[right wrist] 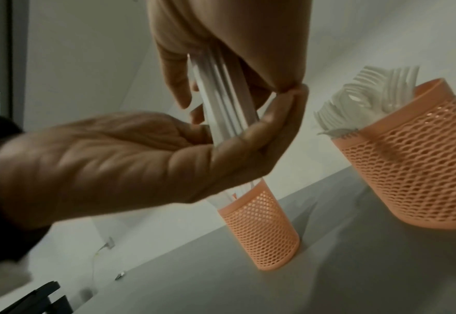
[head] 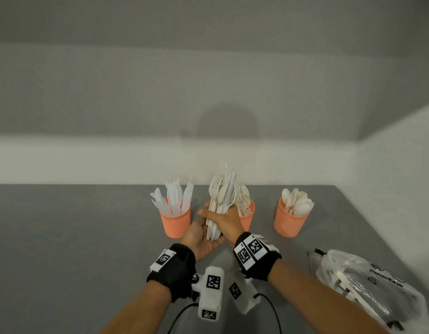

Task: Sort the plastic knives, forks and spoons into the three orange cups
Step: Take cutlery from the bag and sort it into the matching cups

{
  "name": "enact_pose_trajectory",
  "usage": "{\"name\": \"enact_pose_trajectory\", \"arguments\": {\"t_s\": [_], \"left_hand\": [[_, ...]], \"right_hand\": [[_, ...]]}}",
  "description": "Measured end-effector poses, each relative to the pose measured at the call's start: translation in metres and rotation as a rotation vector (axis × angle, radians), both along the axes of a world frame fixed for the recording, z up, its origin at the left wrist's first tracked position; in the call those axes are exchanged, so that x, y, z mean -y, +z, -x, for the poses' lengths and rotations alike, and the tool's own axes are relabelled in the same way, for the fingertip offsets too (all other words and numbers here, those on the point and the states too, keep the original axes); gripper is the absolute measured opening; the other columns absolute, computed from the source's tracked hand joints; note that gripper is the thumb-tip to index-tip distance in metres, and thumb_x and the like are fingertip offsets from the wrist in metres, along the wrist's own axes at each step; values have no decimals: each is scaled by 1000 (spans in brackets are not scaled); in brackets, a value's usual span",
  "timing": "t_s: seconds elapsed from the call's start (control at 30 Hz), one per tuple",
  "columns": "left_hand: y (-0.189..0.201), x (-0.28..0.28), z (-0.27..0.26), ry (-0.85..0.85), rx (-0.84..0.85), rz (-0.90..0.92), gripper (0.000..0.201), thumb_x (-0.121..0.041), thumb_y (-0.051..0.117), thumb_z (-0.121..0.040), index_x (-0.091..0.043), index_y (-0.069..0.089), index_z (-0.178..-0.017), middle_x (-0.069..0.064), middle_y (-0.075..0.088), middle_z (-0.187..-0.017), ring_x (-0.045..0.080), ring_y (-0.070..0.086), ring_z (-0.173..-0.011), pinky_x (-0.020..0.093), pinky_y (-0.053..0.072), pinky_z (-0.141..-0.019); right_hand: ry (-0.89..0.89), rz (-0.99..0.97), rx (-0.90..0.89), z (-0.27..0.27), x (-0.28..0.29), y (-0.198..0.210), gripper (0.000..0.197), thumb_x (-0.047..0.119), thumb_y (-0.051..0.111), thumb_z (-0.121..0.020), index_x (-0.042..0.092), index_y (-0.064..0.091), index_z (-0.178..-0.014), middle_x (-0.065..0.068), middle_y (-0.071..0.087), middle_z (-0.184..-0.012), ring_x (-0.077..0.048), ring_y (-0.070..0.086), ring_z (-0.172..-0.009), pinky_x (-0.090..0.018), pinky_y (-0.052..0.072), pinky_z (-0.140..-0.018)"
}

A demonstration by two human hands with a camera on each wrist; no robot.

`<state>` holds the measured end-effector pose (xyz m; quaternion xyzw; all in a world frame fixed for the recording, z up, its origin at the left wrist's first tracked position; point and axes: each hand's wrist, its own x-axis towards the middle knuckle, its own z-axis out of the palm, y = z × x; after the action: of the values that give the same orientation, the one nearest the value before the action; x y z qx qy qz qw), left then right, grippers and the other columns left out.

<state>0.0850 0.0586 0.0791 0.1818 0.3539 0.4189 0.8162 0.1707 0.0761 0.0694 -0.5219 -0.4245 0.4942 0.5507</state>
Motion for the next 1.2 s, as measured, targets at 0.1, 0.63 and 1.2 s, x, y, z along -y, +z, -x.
{"name": "enact_pose_trajectory", "arguments": {"t_s": [0.1, 0.63, 1.2], "left_hand": [[-7, 3, 1, -42, 48, -49, 36, -15, 27, -92, -10, 62, -102, 10, 72, -82, 24, 60, -88, 37, 48, -80], [-6, 2, -2, -445, -320, -278, 18, -20, 46, -96, -15, 48, -78, -3, 45, -47, 6, 46, -38, 14, 31, -33], [25, -46, 31, 101, -750, -554, 12, -15, 50, -94, -10, 59, -99, 0, 54, -82, 12, 52, -63, 17, 44, -51]], "right_hand": [[24, 61, 42, -8, -5, 1, 22, 6, 77, -69, 14, 62, -82, -2, 67, -83, -18, 65, -86, -36, 53, -86], [661, 411, -132, -33, -5, 5, 38, 37, 69, -70, 13, 69, -99, -6, 65, -122, -27, 47, -130, -29, 42, -80], [180, 206, 218, -28, -8, -9, 23, 17, 60, -88, 13, 50, -68, 7, 45, -35, -7, 39, -28, -18, 35, -36]]}}
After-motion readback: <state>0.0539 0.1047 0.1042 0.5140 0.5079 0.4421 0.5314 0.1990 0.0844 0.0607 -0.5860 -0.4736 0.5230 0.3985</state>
